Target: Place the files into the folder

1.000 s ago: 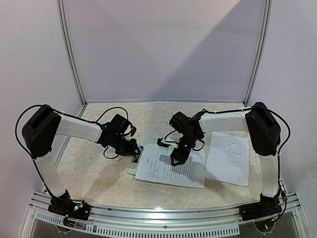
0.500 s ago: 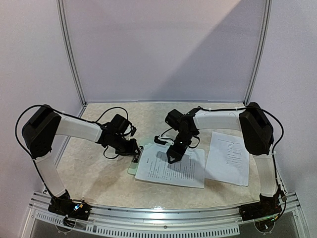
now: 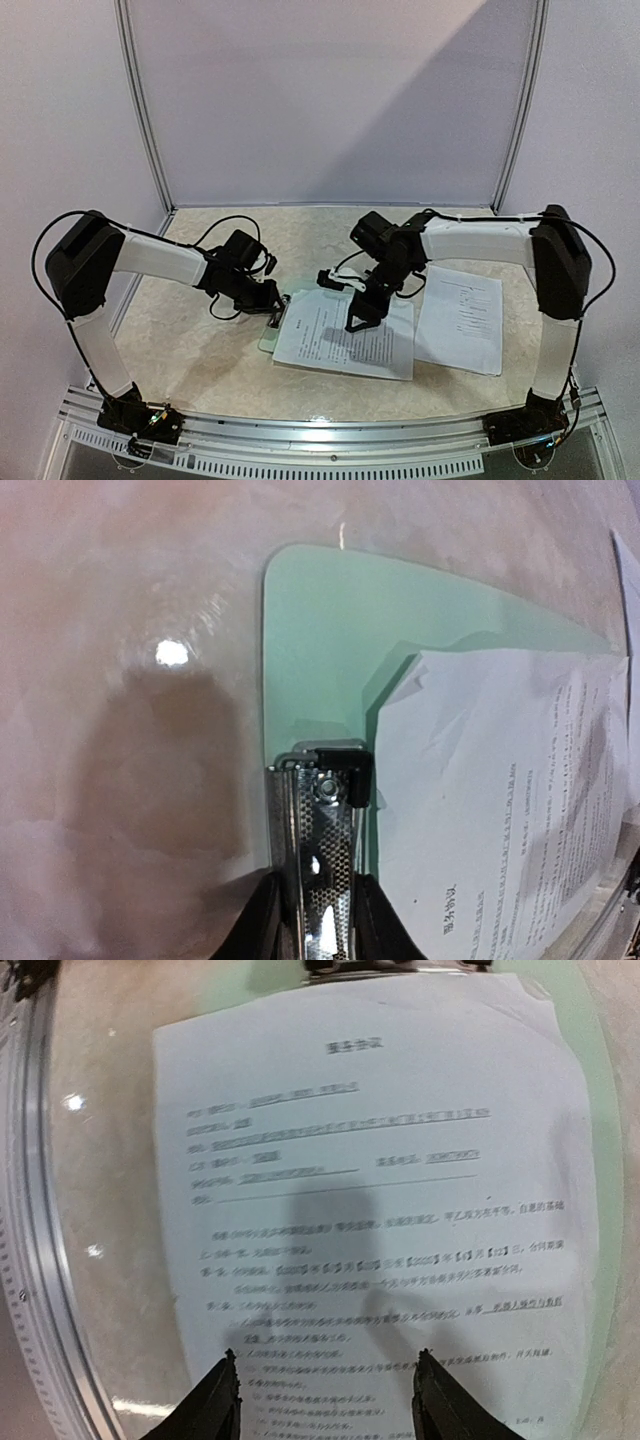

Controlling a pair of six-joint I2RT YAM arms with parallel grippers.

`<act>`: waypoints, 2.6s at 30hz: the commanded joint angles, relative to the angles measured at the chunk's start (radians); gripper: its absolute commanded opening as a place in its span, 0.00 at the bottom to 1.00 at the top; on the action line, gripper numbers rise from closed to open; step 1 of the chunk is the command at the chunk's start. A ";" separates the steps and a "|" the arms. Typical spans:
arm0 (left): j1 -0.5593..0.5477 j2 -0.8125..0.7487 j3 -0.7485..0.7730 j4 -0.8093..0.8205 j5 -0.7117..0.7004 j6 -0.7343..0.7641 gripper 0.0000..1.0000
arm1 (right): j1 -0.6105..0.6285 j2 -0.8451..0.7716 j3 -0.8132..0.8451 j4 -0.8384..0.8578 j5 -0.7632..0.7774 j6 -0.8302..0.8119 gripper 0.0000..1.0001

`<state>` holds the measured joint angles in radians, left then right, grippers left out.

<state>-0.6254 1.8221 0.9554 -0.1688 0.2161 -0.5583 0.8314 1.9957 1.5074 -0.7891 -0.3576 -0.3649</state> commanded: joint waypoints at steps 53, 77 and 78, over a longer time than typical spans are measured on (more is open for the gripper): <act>-0.019 0.035 -0.056 -0.051 0.044 -0.021 0.00 | 0.150 0.197 -0.004 0.350 0.105 -0.068 0.59; -0.019 0.053 -0.045 -0.046 0.050 -0.016 0.00 | 0.037 -0.201 -0.226 0.332 0.162 -0.043 0.62; -0.020 0.051 -0.047 -0.046 0.048 -0.016 0.00 | 0.009 -0.233 -0.261 0.338 0.153 -0.026 0.62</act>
<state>-0.6254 1.8240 0.9413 -0.1314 0.2348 -0.5655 0.9180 1.8122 1.3640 -0.4313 -0.1921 -0.4412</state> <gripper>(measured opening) 0.228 0.618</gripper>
